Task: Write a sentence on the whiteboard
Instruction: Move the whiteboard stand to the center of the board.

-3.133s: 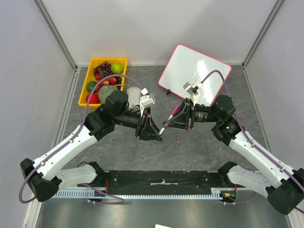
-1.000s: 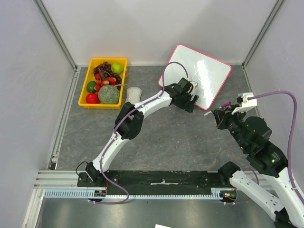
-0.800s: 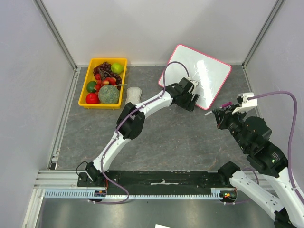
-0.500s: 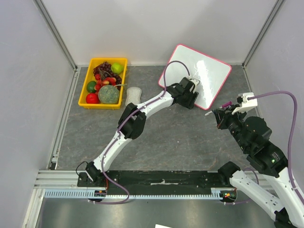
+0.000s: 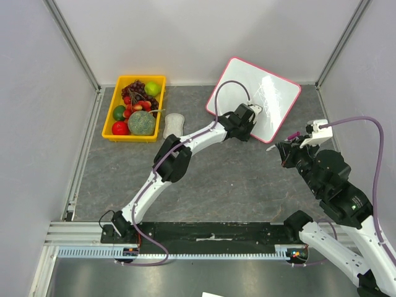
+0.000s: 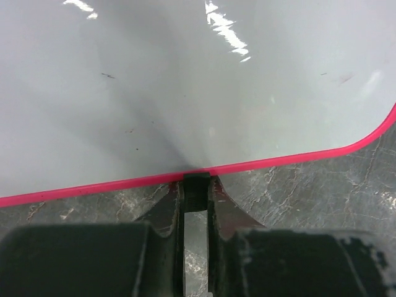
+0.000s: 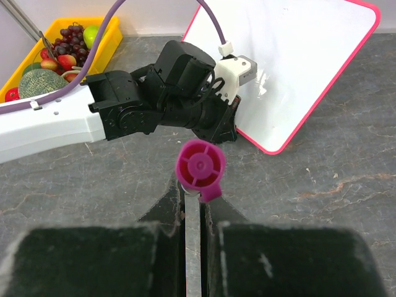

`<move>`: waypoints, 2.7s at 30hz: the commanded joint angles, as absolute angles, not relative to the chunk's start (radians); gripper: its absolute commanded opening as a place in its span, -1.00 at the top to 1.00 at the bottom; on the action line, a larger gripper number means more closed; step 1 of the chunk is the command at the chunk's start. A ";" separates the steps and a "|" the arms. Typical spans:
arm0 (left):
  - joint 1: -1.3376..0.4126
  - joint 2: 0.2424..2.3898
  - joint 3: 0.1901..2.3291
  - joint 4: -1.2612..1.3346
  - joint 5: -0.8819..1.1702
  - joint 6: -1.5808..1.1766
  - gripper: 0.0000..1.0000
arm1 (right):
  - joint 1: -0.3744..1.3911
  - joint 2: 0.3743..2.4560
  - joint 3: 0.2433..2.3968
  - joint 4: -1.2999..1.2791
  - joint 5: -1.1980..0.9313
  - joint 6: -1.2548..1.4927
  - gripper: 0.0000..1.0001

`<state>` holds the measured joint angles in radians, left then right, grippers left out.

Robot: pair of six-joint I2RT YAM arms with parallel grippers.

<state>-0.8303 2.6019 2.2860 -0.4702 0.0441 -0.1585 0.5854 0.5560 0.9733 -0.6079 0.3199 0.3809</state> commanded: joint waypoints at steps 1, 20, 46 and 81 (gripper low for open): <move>-0.828 2.540 2.134 -0.471 0.003 -0.109 0.96 | 0.584 0.565 1.006 -0.600 0.336 0.376 1.00; -0.974 2.053 1.316 -0.239 -0.164 -0.323 0.96 | 0.584 0.555 0.974 -0.603 0.305 0.405 1.00; -1.253 1.985 1.172 -0.285 -0.275 -0.673 -0.23 | 0.583 0.560 0.950 -0.598 0.304 0.410 1.00; -1.259 1.792 0.927 0.132 -0.066 -0.612 -0.61 | 0.584 0.552 0.940 -0.603 0.287 0.413 1.00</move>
